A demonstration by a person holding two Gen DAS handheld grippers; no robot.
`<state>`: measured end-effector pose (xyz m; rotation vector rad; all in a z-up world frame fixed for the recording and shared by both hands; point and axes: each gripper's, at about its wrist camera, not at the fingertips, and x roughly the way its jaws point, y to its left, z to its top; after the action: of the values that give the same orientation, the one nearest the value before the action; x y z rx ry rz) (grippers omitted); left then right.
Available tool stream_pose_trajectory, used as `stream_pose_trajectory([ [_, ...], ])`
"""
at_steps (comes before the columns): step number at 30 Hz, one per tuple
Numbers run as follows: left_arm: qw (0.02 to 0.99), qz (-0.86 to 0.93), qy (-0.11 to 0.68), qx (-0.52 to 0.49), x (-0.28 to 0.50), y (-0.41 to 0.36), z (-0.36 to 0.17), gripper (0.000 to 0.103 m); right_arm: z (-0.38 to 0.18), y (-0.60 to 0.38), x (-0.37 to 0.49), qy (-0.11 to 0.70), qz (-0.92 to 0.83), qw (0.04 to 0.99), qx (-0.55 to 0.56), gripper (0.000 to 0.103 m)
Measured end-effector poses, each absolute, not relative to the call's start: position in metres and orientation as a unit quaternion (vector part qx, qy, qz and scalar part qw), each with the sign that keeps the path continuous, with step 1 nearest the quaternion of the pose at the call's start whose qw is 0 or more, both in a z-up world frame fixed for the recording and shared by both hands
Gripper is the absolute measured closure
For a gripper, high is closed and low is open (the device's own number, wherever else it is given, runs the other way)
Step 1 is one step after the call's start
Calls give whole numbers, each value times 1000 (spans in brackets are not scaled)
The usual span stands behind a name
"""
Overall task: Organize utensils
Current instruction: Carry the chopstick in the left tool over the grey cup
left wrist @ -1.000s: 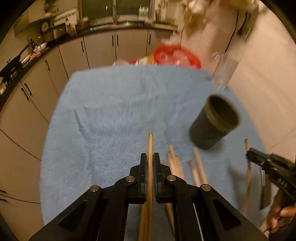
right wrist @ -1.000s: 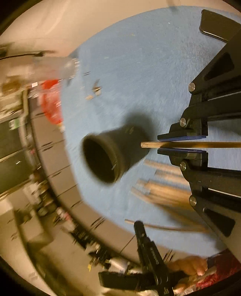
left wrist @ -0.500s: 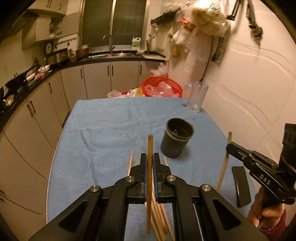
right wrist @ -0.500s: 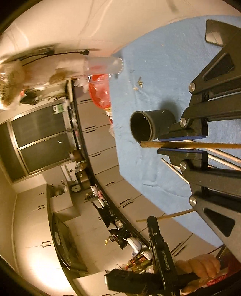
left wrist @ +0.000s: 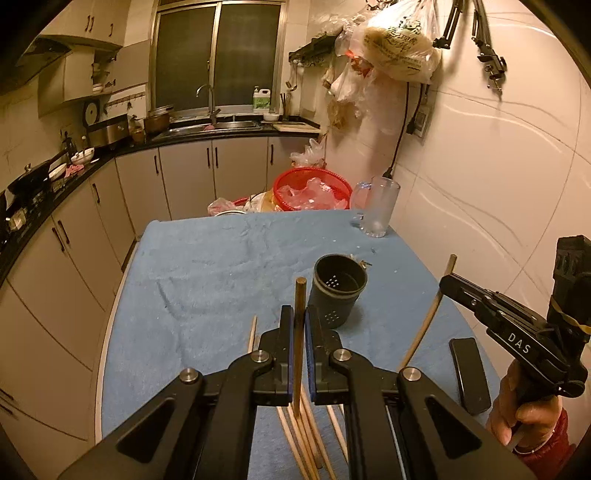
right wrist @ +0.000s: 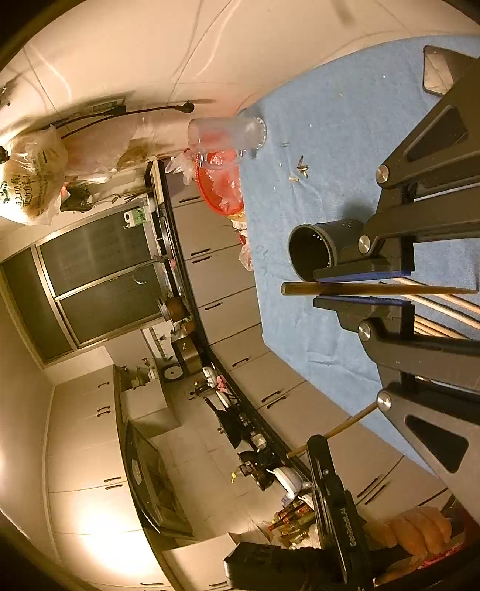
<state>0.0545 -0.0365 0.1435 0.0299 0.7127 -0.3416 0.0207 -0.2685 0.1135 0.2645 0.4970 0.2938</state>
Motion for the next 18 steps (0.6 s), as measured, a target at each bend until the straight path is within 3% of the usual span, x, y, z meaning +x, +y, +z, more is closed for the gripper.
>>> stream_pose_trajectory([
  [10, 924, -176, 339, 29, 72, -50, 165, 97, 138, -276, 38, 235, 144, 951, 138, 95],
  [18, 903, -157, 399, 26, 106, -46, 127, 97, 131, -273, 41, 245, 147, 948, 137, 95],
])
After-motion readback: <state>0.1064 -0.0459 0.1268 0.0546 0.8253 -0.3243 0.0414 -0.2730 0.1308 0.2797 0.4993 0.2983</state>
